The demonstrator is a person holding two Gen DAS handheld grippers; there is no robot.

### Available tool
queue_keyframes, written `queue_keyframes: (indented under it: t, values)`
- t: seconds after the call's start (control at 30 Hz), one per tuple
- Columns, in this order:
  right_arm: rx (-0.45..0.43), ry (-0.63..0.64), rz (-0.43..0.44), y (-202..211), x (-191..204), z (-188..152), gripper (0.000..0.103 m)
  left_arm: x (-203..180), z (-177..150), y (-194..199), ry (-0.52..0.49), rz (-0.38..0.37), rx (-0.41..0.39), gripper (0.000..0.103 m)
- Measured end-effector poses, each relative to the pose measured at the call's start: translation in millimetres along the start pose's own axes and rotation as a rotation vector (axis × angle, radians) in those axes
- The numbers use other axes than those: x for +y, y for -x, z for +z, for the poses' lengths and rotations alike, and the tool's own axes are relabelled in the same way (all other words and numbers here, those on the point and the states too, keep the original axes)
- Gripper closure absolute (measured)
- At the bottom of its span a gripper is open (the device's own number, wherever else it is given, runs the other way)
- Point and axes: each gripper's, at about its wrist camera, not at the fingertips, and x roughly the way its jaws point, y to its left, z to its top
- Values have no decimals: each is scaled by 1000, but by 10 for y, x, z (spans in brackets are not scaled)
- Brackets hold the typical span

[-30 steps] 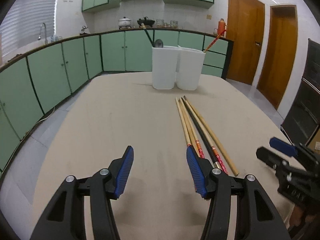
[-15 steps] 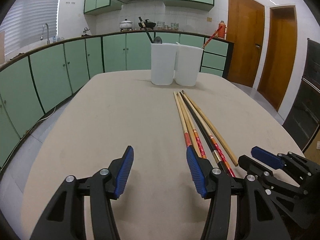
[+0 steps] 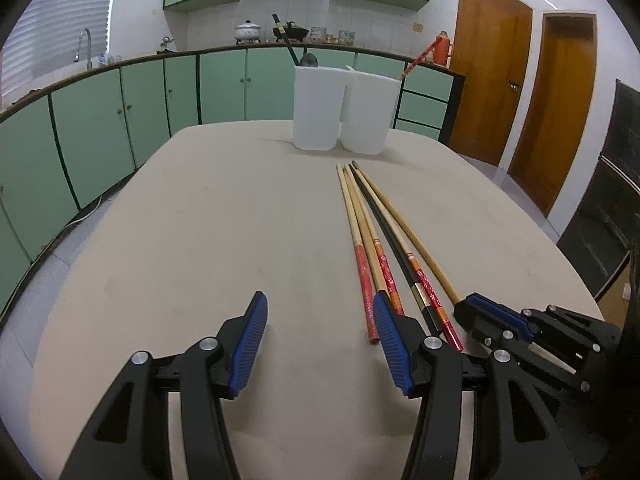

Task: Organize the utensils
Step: 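Close the right tool on a plain wooden chopstick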

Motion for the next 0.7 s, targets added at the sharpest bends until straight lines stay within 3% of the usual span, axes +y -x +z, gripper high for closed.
queue_keyframes:
  t: [0.27,0.57,0.7]
  values:
    - [0,-71,-53,42,-270,1,97,-120,-51,-77,-23,0,46,50]
    - [-1,-83,-45,43,-335,-20,97,-167,-78,-133,-41,29,67,52]
    - [0,-75,-40,42,-326,-29,94,-163,-71,-141,-39,18,62,67]
